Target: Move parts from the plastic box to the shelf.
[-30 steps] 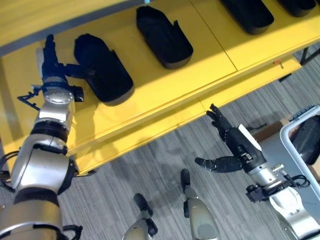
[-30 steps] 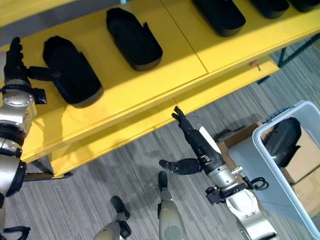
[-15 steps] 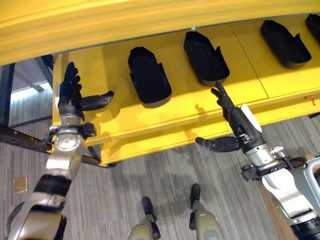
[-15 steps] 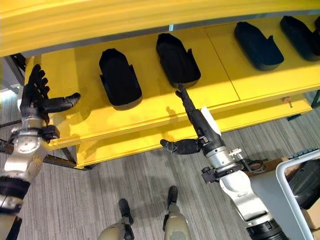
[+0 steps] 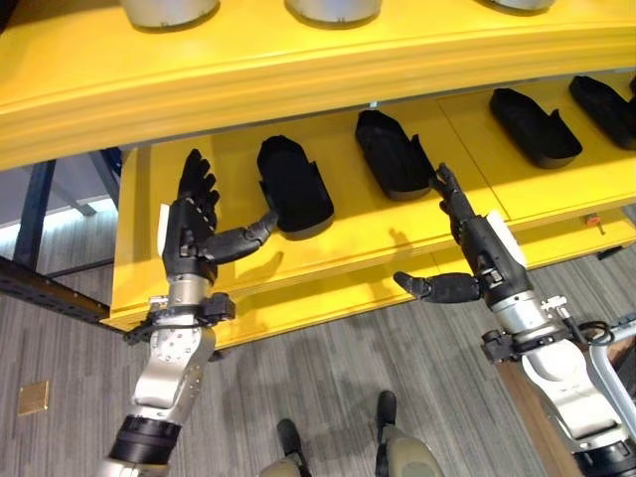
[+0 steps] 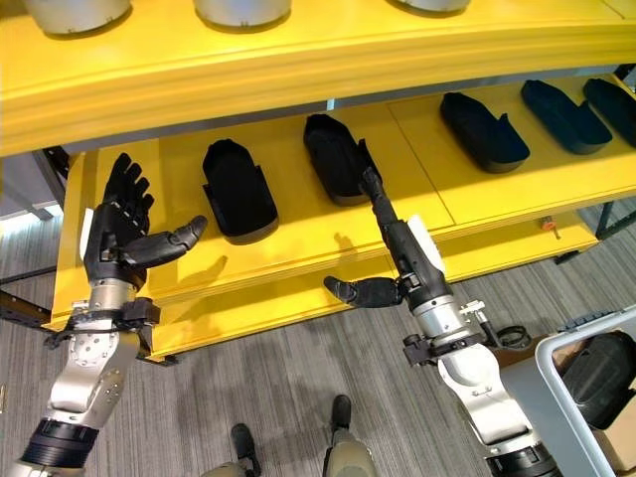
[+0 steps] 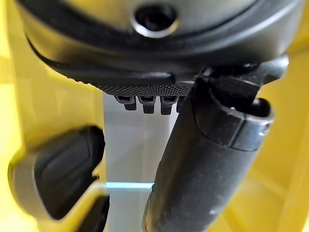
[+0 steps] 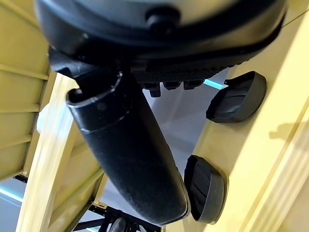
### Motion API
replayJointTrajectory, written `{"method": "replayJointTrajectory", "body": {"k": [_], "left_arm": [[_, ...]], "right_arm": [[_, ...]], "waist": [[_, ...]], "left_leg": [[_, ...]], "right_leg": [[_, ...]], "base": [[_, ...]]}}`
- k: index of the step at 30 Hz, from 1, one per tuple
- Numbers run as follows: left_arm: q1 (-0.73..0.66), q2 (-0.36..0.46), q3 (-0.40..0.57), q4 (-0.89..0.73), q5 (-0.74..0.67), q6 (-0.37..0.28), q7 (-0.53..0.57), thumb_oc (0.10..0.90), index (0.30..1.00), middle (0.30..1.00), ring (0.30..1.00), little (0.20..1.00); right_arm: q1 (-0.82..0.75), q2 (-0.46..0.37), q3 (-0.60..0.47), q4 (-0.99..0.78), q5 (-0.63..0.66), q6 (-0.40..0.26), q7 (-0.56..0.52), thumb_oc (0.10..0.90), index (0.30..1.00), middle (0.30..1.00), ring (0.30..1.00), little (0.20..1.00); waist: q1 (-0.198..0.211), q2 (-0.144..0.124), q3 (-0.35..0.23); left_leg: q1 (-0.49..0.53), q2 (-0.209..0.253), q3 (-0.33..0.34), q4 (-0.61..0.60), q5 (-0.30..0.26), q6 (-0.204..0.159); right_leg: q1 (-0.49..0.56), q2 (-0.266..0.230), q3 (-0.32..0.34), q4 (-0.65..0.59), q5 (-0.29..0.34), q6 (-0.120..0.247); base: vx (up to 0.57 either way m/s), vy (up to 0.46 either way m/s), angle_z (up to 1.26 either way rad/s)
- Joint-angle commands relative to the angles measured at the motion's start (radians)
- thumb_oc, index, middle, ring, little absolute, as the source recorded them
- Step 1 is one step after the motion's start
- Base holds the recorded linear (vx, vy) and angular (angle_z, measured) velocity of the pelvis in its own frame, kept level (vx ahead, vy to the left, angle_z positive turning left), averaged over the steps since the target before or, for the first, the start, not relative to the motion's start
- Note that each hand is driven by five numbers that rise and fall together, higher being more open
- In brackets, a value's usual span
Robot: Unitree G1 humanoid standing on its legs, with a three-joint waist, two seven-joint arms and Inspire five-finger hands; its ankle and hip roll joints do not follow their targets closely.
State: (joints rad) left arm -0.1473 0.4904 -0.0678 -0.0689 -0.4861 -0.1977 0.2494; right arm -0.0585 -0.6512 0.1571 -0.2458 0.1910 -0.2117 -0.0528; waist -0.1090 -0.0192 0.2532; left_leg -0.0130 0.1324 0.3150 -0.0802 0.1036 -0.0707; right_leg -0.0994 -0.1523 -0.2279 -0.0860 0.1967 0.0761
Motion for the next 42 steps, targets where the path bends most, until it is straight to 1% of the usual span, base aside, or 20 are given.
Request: {"method": "replayJointTrajectory", "body": {"k": [1, 5, 8, 12, 14, 17, 19, 20, 23, 27, 35, 42], "left_arm": [[-0.041, 0.011, 0.03, -0.041, 0.003, -0.131, -0.029, 0.9, 1.0, 1.0, 1.0, 1.0], [0.04, -0.024, 0.013, -0.081, -0.04, -0.121, -0.07, 0.9, 1.0, 1.0, 1.0, 1.0], [0.097, -0.037, 0.004, -0.09, -0.074, -0.109, -0.104, 0.9, 1.0, 1.0, 1.0, 1.0], [0.155, -0.046, -0.011, -0.099, -0.096, -0.099, -0.124, 0.9, 1.0, 1.0, 1.0, 1.0], [0.186, -0.052, -0.044, -0.115, -0.147, -0.086, -0.149, 0.9, 1.0, 1.0, 1.0, 1.0], [0.202, -0.046, -0.056, -0.136, -0.153, -0.082, -0.161, 0.9, 1.0, 1.0, 1.0, 1.0], [0.212, -0.043, -0.078, -0.145, -0.179, -0.074, -0.174, 0.9, 1.0, 1.0, 1.0, 1.0], [0.22, -0.031, -0.094, -0.151, -0.187, -0.072, -0.186, 0.9, 1.0, 1.0, 1.0, 1.0], [0.222, -0.03, -0.098, -0.154, -0.193, -0.071, -0.188, 0.9, 1.0, 1.0, 1.0, 1.0], [0.218, -0.025, -0.119, -0.161, -0.219, -0.07, -0.186, 0.9, 1.0, 1.0, 1.0, 1.0], [0.212, -0.028, -0.129, -0.162, -0.218, -0.067, -0.176, 0.9, 1.0, 1.0, 1.0, 1.0], [0.206, -0.036, -0.127, -0.163, -0.226, -0.078, -0.163, 0.9, 1.0, 1.0, 1.0, 1.0]], "right_arm": [[-0.152, 0.016, 0.036, -0.014, 0.079, -0.082, -0.013, 0.9, 1.0, 1.0, 1.0, 1.0], [-0.215, 0.029, 0.072, 0.044, 0.162, -0.075, -0.009, 0.9, 1.0, 1.0, 1.0, 1.0], [-0.24, 0.03, 0.081, 0.08, 0.195, -0.073, -0.001, 0.9, 1.0, 1.0, 1.0, 1.0], [-0.28, 0.036, 0.091, 0.145, 0.224, -0.077, -0.016, 0.9, 1.0, 1.0, 1.0, 1.0], [-0.304, 0.037, 0.097, 0.172, 0.227, -0.075, -0.033, 0.9, 1.0, 1.0, 1.0, 1.0], [-0.32, 0.034, 0.094, 0.193, 0.221, -0.075, -0.044, 0.9, 1.0, 1.0, 1.0, 1.0], [-0.347, 0.029, 0.102, 0.212, 0.213, -0.075, -0.057, 0.9, 1.0, 1.0, 1.0, 1.0], [-0.377, 0.026, 0.11, 0.239, 0.207, -0.074, -0.075, 0.9, 1.0, 1.0, 1.0, 1.0], [-0.387, 0.029, 0.113, 0.251, 0.211, -0.074, -0.079, 0.9, 1.0, 1.0, 1.0, 1.0], [-0.447, 0.024, 0.134, 0.298, 0.231, -0.071, -0.1, 0.9, 1.0, 1.0, 1.0, 1.0], [-0.519, 0.022, 0.157, 0.351, 0.242, -0.068, -0.112, 0.9, 1.0, 1.0, 1.0, 1.0], [-0.59, 0.019, 0.181, 0.42, 0.25, -0.061, -0.129, 0.9, 1.0, 1.0, 1.0, 1.0]], "waist": [[0.019, -0.002, -0.095], [0.04, 0.002, -0.082], [0.05, 0.006, -0.07], [0.069, 0.011, -0.05], [0.079, 0.019, -0.03], [0.084, 0.023, -0.016], [0.09, 0.03, -0.002], [0.095, 0.037, 0.013], [0.096, 0.039, 0.017], [0.1, 0.055, 0.039], [0.104, 0.066, 0.061], [0.108, 0.07, 0.08]], "left_leg": [[0.051, 0.089, -0.039, -0.007, -0.011, -0.057], [0.045, 0.094, -0.053, -0.007, -0.002, -0.057], [0.039, 0.092, -0.067, -0.007, 0.004, -0.057], [0.028, 0.086, -0.083, -0.007, 0.01, -0.055], [0.015, 0.081, -0.092, -0.007, 0.015, -0.054], [0.007, 0.077, -0.096, -0.007, 0.018, -0.052], [-0.001, 0.073, -0.097, -0.007, 0.021, -0.05], [-0.008, 0.071, -0.098, -0.007, 0.025, -0.05], [-0.011, 0.07, -0.096, -0.007, 0.026, -0.05], [-0.028, 0.063, -0.092, -0.007, 0.033, -0.047], [-0.046, 0.059, -0.088, -0.007, 0.037, -0.046], [-0.062, 0.056, -0.084, -0.007, 0.04, -0.044]], "right_leg": [[0.021, -0.042, -0.003, 0.06, -0.069, 0.069], [0.023, -0.041, -0.016, 0.071, -0.077, 0.062], [0.027, -0.045, -0.031, 0.076, -0.078, 0.059], [0.029, -0.053, -0.047, 0.08, -0.076, 0.059], [0.02, -0.062, -0.056, 0.089, -0.073, 0.059], [0.012, -0.069, -0.061, 0.096, -0.072, 0.061], [0.001, -0.074, -0.059, 0.103, -0.069, 0.062], [-0.01, -0.08, -0.058, 0.111, -0.067, 0.063], [-0.015, -0.082, -0.056, 0.115, -0.066, 0.063], [-0.049, -0.09, -0.047, 0.134, -0.063, 0.063], [-0.082, -0.097, -0.036, 0.149, -0.061, 0.063], [-0.111, -0.1, -0.033, 0.161, -0.058, 0.063]], "base": [[-0.01, -0.052, -0.07], [-0.02, -0.044, 0.01], [-0.02, -0.028, 0.11], [-0.03, -0.02, 0.17], [-0.05, -0.013, 0.18], [-0.05, -0.005, 0.15], [-0.06, 0.005, 0.15], [-0.05, 0.008, 0.12], [-0.02, 0.003, 0.02], [-0.03, 0.008, -0.04], [0.0, 0.0, 0.0], [0.0, 0.0, 0.0]]}}
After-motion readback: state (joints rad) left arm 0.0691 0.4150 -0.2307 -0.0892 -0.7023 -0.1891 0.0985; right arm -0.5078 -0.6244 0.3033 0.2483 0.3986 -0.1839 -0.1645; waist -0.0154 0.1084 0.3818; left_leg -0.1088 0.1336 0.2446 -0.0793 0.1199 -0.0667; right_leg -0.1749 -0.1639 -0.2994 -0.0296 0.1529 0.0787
